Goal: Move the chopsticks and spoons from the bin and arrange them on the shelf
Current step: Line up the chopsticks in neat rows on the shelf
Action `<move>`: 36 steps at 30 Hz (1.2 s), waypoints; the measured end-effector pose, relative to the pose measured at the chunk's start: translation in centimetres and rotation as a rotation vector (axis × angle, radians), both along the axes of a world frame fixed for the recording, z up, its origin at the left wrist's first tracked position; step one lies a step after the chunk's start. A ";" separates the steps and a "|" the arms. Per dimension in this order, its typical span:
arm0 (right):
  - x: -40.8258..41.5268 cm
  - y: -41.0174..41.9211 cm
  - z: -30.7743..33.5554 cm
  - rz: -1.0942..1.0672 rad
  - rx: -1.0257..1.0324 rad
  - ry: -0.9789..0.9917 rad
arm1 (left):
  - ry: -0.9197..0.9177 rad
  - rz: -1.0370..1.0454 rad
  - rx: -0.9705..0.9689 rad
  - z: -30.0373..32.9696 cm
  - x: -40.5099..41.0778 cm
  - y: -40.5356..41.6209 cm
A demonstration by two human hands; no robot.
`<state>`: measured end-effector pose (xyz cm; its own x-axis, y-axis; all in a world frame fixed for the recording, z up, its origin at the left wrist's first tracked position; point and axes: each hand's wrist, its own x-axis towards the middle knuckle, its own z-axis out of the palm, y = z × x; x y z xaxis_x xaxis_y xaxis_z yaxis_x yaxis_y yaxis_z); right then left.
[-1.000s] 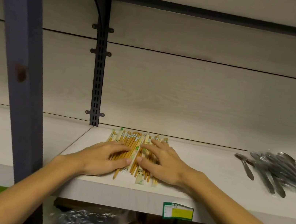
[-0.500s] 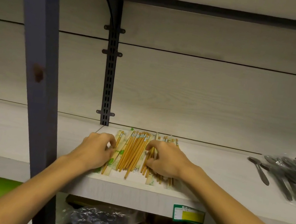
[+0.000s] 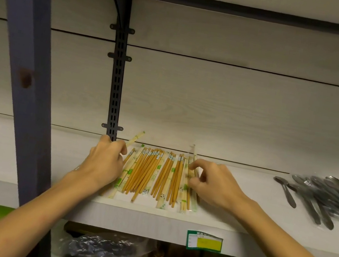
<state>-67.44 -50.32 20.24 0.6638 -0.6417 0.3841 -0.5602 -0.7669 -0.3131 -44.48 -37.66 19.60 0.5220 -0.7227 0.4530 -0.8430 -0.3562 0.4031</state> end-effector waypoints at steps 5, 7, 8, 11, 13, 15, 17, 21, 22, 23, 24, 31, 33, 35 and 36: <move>-0.8 -0.3 -0.6 -0.022 0.025 0.027 | 0.095 -0.020 0.168 -0.3 -0.8 -0.7; -0.7 -0.2 -0.9 -0.013 0.038 0.041 | 0.109 -0.015 0.197 -0.3 -0.8 -0.8; -0.5 -0.1 -1.0 -0.014 0.041 0.048 | 0.105 -0.010 0.202 -0.2 -0.8 -0.8; -0.1 -0.2 -1.1 -0.044 0.071 0.065 | 0.079 0.007 0.199 0.0 -0.8 -0.6; 0.0 -0.3 -0.9 -0.069 0.117 0.095 | 0.074 0.015 0.200 0.1 -0.8 -0.5; 0.2 -0.5 -0.7 -0.083 0.155 0.108 | 0.073 0.011 0.203 0.1 -0.6 -0.5; 0.4 -0.5 -0.7 -0.101 0.174 0.099 | 0.059 0.002 0.196 0.1 -0.6 -0.4; 0.2 -0.2 -0.5 -0.139 0.165 0.015 | 0.024 -0.023 0.139 -0.2 -0.6 0.1; 0.1 0.0 -0.4 -0.148 0.147 -0.016 | 0.006 -0.028 0.119 -0.2 -0.5 0.3; 0.0 0.2 -0.4 -0.147 0.136 -0.037 | -0.013 -0.031 0.093 -0.3 -0.4 0.3; 0.0 0.3 -0.3 -0.135 0.135 -0.039 | -0.029 -0.035 0.072 -0.3 -0.2 0.4; 0.4 0.5 -0.7 -0.078 0.168 0.076 | -0.031 -0.111 0.133 -0.5 -0.6 0.1; 0.1 0.5 -0.5 -0.080 0.186 0.079 | -0.003 -0.122 0.136 -0.6 -0.6 0.2; -0.3 0.5 -0.2 -0.084 0.197 0.099 | 0.019 -0.120 0.104 -0.6 -0.5 0.3; -0.4 0.5 -0.1 -0.086 0.200 0.110 | 0.019 -0.114 0.089 -0.6 -0.4 0.4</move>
<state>-67.84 -49.82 20.15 0.6344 -0.7537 0.1718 -0.6597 -0.6437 -0.3879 -44.85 -37.31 19.03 0.4420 -0.8147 0.3754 -0.8725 -0.2934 0.3907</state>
